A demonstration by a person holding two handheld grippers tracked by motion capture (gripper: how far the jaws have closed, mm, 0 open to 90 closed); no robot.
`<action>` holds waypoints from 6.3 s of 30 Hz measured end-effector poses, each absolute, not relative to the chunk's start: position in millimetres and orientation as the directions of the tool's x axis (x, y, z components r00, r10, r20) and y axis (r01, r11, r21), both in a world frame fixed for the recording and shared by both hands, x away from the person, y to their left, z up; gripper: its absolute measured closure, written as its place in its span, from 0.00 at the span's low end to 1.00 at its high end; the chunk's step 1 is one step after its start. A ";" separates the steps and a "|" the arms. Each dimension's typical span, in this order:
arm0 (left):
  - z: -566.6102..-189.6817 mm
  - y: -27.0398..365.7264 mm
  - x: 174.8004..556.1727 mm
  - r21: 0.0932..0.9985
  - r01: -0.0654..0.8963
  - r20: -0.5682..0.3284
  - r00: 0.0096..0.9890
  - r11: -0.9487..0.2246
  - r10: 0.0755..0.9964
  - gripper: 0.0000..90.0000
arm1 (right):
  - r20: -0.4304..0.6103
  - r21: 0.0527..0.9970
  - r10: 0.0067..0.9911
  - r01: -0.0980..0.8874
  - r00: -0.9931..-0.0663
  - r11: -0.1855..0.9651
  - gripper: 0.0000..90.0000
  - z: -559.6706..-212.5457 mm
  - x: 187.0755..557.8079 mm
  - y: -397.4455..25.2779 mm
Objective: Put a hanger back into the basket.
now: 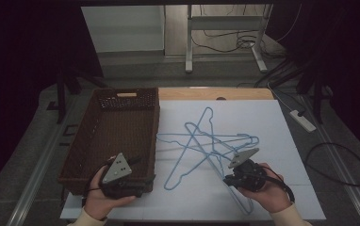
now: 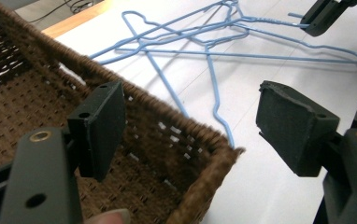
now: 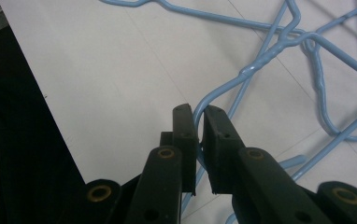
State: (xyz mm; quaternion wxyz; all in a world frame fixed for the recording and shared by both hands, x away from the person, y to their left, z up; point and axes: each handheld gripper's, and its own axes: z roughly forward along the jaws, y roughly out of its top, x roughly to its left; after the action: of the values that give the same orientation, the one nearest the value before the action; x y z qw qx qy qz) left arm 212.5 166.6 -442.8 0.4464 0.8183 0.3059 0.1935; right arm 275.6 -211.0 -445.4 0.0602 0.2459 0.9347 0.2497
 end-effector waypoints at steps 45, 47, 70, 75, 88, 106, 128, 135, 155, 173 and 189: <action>-459.3 17.9 285.1 0.723 0.298 0.135 0.824 -0.624 0.550 0.32 | 0.035 0.452 0.436 0.403 -0.899 0.796 0.94 -440.4 273.4 -220.3; -465.6 14.1 289.2 0.722 0.297 0.140 0.822 -0.625 0.552 0.32 | 0.037 0.444 0.431 0.401 -0.902 0.802 0.94 -440.8 273.4 -220.7; -498.0 -14.1 306.5 0.588 0.245 0.304 0.816 -0.771 0.492 0.81 | 0.026 0.478 0.426 0.386 -0.904 0.789 0.93 -427.4 273.3 -228.4; -499.9 -15.9 306.5 0.573 0.239 0.319 0.816 -0.784 0.482 0.83 | 0.018 0.478 0.423 0.379 -0.906 0.792 0.93 -426.4 274.0 -226.4; -502.9 -16.8 307.8 0.574 0.213 0.344 0.813 -0.791 0.469 0.97 | 0.006 0.645 0.513 0.395 -0.859 0.654 0.71 -413.0 278.0 -232.4; -483.8 -4.1 309.8 0.710 0.305 0.227 0.753 -0.634 0.617 0.97 | 0.042 0.813 0.515 0.329 -0.856 0.481 0.60 -431.9 269.7 -252.3; -418.4 37.9 290.5 0.857 0.354 -0.003 0.731 -0.375 0.682 0.97 | 0.094 0.801 0.598 0.417 -0.796 0.430 0.57 -466.0 283.5 -278.5; -391.9 68.8 284.3 0.884 0.342 -0.021 0.712 -0.319 0.702 0.97 | 0.093 0.806 0.622 0.426 -0.777 0.411 0.56 -467.2 285.5 -282.5; -366.5 174.7 283.6 0.916 0.353 -0.046 0.567 -0.192 0.823 0.97 | 0.071 0.817 0.689 0.439 -0.721 0.375 0.40 -469.9 287.3 -288.6; -384.2 258.4 281.5 0.904 0.394 -0.046 0.469 -0.162 0.882 0.98 | 0.058 0.803 0.699 0.449 -0.713 0.392 0.36 -473.2 288.8 -287.5; -410.7 295.5 278.7 0.871 0.457 -0.065 0.474 -0.182 0.878 0.97 | 0.056 0.790 0.694 0.457 -0.718 0.408 0.35 -476.3 289.8 -284.5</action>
State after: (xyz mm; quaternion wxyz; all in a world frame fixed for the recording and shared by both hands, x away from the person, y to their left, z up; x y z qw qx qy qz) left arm 278.7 295.5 -410.7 0.4483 0.7320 0.4560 0.2351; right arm 289.8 -284.5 -476.3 0.1417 0.3477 0.8271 0.4182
